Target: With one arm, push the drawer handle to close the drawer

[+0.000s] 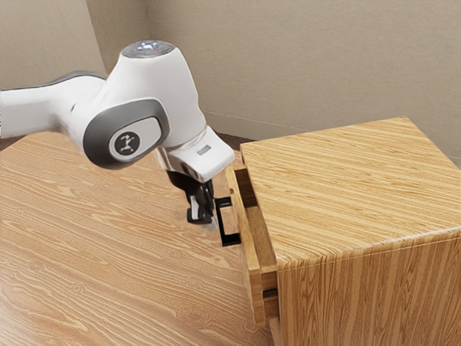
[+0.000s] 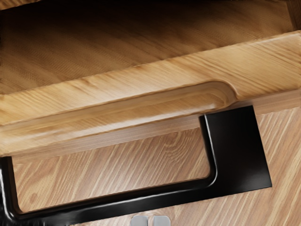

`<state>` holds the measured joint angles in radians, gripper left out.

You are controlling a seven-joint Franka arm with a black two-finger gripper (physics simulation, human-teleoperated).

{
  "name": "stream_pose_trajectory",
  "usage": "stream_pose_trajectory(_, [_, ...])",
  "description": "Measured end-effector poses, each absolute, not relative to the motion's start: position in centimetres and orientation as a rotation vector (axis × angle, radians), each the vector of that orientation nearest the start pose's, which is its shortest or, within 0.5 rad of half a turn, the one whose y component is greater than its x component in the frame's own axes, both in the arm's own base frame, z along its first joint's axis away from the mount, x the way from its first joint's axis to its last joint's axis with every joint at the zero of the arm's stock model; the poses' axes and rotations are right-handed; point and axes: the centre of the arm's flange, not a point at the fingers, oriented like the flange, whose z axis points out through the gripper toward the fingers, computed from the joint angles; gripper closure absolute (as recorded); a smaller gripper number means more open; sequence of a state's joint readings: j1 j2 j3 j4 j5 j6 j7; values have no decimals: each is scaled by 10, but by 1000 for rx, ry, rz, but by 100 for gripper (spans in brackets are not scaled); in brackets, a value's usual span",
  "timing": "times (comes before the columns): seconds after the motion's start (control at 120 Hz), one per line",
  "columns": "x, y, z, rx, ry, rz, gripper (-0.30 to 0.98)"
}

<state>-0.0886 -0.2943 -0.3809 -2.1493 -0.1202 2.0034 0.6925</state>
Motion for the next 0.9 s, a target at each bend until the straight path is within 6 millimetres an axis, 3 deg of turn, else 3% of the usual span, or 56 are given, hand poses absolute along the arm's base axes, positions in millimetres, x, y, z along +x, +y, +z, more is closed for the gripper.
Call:
stream_pose_trajectory(0.692, [445, -270, 520, -2614, 1725, -212, 78])
stream_pose_trajectory(0.9, [453, -269, 523, -2601, 1711, -230, 78])
